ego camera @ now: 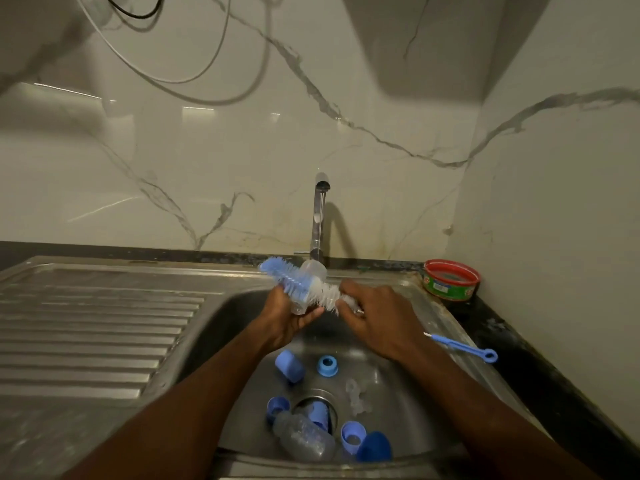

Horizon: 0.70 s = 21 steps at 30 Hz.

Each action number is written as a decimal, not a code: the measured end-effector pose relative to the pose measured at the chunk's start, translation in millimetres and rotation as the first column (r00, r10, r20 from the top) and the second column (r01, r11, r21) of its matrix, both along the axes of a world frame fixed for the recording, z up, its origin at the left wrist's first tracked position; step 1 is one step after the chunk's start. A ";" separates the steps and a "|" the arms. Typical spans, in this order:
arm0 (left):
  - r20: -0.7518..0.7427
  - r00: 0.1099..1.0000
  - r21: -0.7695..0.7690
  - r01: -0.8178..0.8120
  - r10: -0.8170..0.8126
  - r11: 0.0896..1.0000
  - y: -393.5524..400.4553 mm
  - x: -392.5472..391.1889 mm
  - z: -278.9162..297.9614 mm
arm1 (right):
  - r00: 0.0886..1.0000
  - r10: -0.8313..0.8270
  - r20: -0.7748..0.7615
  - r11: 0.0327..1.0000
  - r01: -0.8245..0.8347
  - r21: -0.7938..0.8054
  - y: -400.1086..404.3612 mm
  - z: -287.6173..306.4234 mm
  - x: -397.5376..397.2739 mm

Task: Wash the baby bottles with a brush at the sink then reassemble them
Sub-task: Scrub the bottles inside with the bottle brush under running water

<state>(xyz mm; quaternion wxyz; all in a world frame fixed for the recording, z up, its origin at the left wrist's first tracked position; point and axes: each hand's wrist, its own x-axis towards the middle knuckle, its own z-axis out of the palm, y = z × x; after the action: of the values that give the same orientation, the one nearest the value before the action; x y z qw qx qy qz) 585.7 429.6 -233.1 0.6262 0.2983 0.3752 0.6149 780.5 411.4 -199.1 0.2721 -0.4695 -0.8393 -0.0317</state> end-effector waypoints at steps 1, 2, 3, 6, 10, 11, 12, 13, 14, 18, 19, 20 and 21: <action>0.005 1.000 0.005 0.012 -0.012 1.000 -0.5 -1.9 0.4 | 1.000 -0.011 0.012 1.000 0.011 0.010 0.1 -0.1 0.0; -0.001 0.999 -0.006 0.037 -0.037 0.999 -1.0 -2.4 1.9 | 0.998 -0.065 0.004 0.997 0.065 0.035 2.7 0.6 0.5; -0.025 0.998 -0.024 0.063 -0.063 0.998 -0.5 -1.2 3.0 | 0.990 -0.137 -0.023 0.989 0.138 0.051 6.5 2.4 1.1; -0.104 0.989 -0.091 0.095 -0.104 0.991 -3.0 8.0 6.9 | 0.956 -0.294 -0.013 0.951 0.294 0.100 13.7 3.7 5.4; -0.072 0.996 0.016 0.047 -0.045 0.999 1.3 4.4 4.3 | 0.992 -0.101 -0.080 0.994 0.104 0.029 7.0 -1.2 9.7; -0.048 0.998 0.040 0.028 -0.027 0.999 2.0 1.3 3.8 | 0.995 -0.060 -0.076 0.998 0.062 0.030 5.6 -2.4 9.1; -0.020 1.000 0.039 0.023 -0.022 0.999 3.2 -0.9 3.5 | 0.996 -0.057 -0.062 0.997 0.060 0.042 5.2 -3.1 8.3; -0.008 1.000 0.027 0.029 -0.029 0.999 3.0 -1.6 3.8 | 0.995 -0.088 -0.050 0.994 0.091 0.061 5.9 -2.8 6.7; -0.011 0.999 0.018 0.050 -0.050 0.999 2.1 -1.2 4.8 | 0.990 -0.136 -0.045 0.987 0.139 0.078 8.2 -1.9 5.9; -0.048 0.998 -0.030 0.037 -0.039 0.999 -0.3 5.8 7.9 | 0.964 -0.265 -0.031 0.960 0.267 0.086 10.5 1.3 6.9; -0.033 0.999 -0.041 0.006 -0.007 0.999 0.1 5.7 7.5 | 0.969 -0.245 -0.038 0.967 0.247 0.064 9.6 0.7 7.9; -0.018 1.000 -0.039 -0.025 0.024 0.999 1.6 4.6 6.8 | 0.977 -0.207 -0.045 0.978 0.208 0.031 7.7 0.0 8.5; -0.005 0.999 -0.028 -0.038 0.038 0.999 3.6 2.3 5.4 | 0.987 -0.157 -0.047 0.988 0.157 0.000 5.1 -1.0 8.7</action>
<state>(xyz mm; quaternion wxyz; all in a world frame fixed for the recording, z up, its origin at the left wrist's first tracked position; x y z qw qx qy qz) 588.0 433.1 -227.7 0.6176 0.2838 0.3908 0.6207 789.2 416.5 -200.0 0.2895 -0.5342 -0.7931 -0.0435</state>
